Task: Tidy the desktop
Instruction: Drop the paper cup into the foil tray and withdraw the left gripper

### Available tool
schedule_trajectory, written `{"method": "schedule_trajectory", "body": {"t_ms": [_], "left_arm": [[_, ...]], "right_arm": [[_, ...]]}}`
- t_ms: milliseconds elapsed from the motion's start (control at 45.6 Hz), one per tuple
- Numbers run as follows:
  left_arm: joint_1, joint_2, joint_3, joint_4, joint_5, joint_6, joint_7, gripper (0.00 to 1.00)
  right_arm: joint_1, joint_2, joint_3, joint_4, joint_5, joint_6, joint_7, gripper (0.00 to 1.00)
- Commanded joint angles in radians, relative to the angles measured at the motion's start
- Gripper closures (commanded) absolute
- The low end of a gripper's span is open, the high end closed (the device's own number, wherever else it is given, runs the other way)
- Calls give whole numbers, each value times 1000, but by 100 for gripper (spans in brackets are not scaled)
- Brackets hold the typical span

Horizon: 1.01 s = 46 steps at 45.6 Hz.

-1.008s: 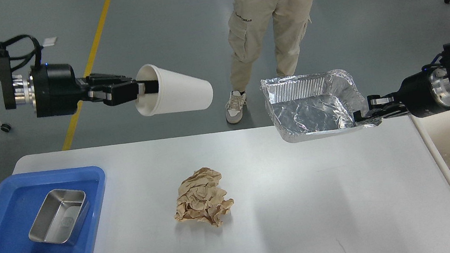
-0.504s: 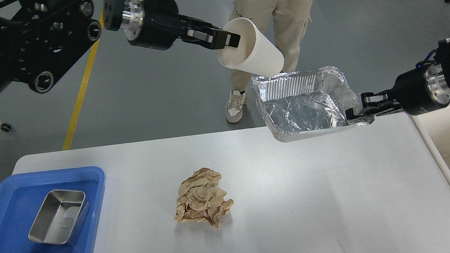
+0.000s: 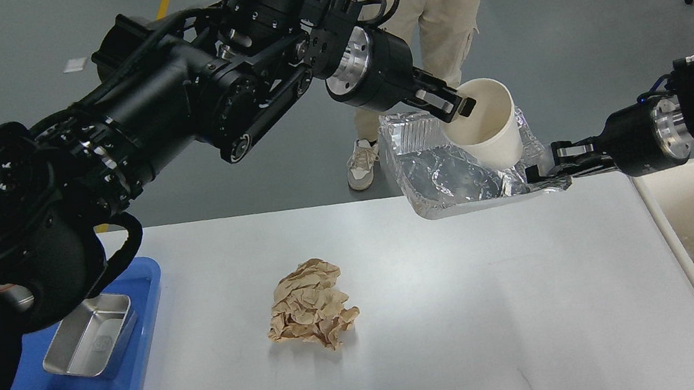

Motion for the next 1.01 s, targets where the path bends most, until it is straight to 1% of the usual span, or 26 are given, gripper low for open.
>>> {"method": "schedule_trajectory", "body": {"t_ms": [0, 110, 197, 219, 307, 482, 592, 613, 635, 745, 789, 876, 942, 986], "left_arm": [[12, -33, 19, 42, -16, 27, 18, 80], [26, -36, 22, 50, -49, 57, 65, 49], [38, -36, 20, 52, -94, 63, 108, 14], [43, -36, 20, 52, -106, 63, 119, 9], [47, -36, 20, 50, -163, 63, 142, 7], [51, -30, 10, 50, -263, 61, 144, 4], [52, -10, 20, 52, -349, 63, 159, 3], [54, -3, 20, 52, -356, 63, 170, 3], [63, 20, 22, 50, -375, 61, 200, 3], [118, 85, 19, 41, -378, 60, 306, 3], [135, 100, 13, 36, -379, 54, 332, 3], [178, 147, 14, 16, -389, 41, 336, 3], [215, 218, 14, -43, -389, 21, 334, 3], [245, 281, 10, -104, -389, 9, 334, 3]], "right_arm": [[0, -1, 4, 12, 0, 0, 0, 100], [1, -2, 4, 12, 0, 0, 0, 100], [0, -13, 5, 12, 0, 0, 0, 100], [0, -15, 5, 12, 0, 0, 0, 100], [-3, -25, 5, 14, 0, 0, 0, 100], [-12, -25, 5, 14, 0, 0, 0, 100], [-12, -25, 5, 14, 0, 0, 0, 100], [-12, -25, 5, 14, 0, 0, 0, 100], [-12, -25, 5, 14, 0, 0, 0, 100], [-11, -25, 5, 14, 0, 0, 0, 100], [-11, -25, 4, 14, 0, 0, 0, 100], [-11, -25, 4, 14, 0, 0, 0, 100], [-11, -25, 4, 14, 0, 0, 0, 100], [-11, -25, 4, 12, 0, 0, 0, 100]]}}
